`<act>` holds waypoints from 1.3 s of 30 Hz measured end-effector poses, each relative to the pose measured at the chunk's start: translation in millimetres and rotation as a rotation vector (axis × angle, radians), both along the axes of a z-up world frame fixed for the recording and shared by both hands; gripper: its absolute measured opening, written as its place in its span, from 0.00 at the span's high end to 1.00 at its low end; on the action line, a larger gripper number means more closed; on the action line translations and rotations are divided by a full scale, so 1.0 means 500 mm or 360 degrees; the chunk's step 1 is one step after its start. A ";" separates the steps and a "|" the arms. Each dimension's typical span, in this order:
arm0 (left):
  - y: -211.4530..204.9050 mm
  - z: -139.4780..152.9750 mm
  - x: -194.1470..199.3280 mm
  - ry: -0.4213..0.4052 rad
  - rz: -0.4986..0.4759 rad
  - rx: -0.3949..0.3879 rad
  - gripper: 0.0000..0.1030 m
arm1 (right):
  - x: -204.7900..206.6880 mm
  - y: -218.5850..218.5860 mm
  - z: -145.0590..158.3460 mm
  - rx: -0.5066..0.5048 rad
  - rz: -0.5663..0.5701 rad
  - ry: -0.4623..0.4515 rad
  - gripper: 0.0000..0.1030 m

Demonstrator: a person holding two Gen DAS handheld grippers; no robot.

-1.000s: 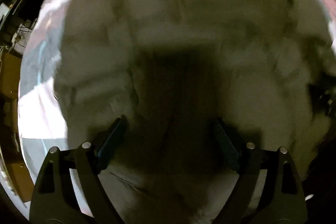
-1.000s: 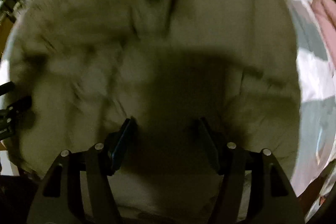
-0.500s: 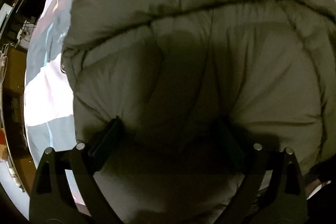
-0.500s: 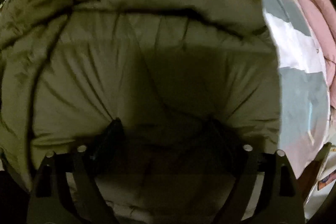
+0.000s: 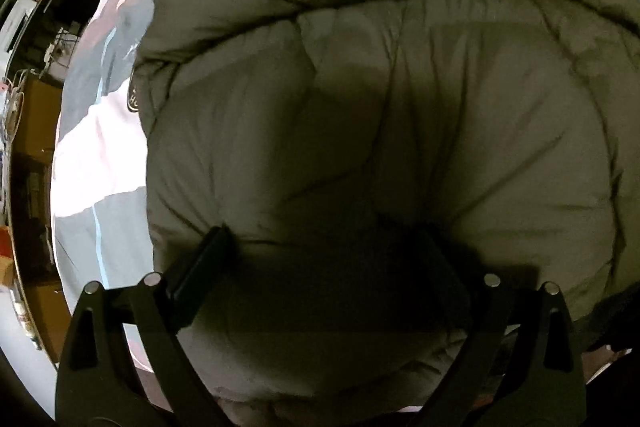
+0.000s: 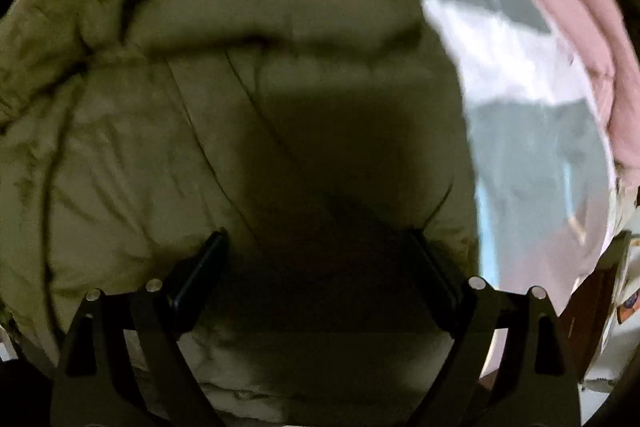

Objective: Fold large clothes

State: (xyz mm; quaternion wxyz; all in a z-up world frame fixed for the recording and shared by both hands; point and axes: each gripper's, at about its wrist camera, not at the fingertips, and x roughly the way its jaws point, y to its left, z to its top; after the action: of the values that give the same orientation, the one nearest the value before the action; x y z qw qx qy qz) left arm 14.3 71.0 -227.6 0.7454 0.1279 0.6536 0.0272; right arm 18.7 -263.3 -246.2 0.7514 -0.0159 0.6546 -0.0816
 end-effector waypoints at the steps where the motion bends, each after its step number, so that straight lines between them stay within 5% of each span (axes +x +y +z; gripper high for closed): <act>1: -0.002 -0.003 0.003 0.0015 0.0003 0.0003 0.05 | 0.006 0.009 -0.004 -0.0037 0.0033 0.0002 0.07; 4: -0.001 0.006 0.003 0.0015 0.0044 -0.0008 0.05 | 0.011 0.027 0.002 -0.0085 0.0073 -0.0008 0.07; 9: 0.004 0.072 0.018 -0.0220 0.0024 -0.0058 0.05 | 0.025 0.014 0.101 0.0188 -0.0012 -0.0377 0.07; 13: 0.009 0.123 0.102 -0.0429 0.0069 -0.0094 0.05 | 0.137 0.046 0.155 0.0275 0.0109 -0.0545 0.07; 18: 0.005 0.127 0.248 -0.0582 0.0081 0.0001 0.05 | 0.243 0.173 0.186 0.0482 0.0160 -0.0554 0.07; 21: 0.006 0.083 0.317 -0.0541 0.0130 0.0016 0.05 | 0.295 0.253 0.182 0.0574 0.0168 -0.0481 0.07; 26: 0.028 0.015 0.377 -0.0369 0.0276 0.0039 0.02 | 0.363 0.323 0.123 0.0400 0.0299 -0.0410 0.07; 33: 0.139 0.013 0.393 -0.0319 0.0597 -0.0116 0.02 | 0.413 0.381 0.082 0.0383 0.0405 -0.0415 0.05; 39: 0.120 0.048 0.380 -0.0419 0.0561 -0.0108 0.02 | 0.396 0.360 0.125 0.0422 0.0457 -0.0348 0.04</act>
State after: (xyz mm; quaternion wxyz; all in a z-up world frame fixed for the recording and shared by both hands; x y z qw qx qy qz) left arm 204.4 131.0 -203.4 0.8119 -0.0183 0.5636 0.1514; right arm 217.0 -83.3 -183.5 0.8174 -0.0009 0.5651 0.1118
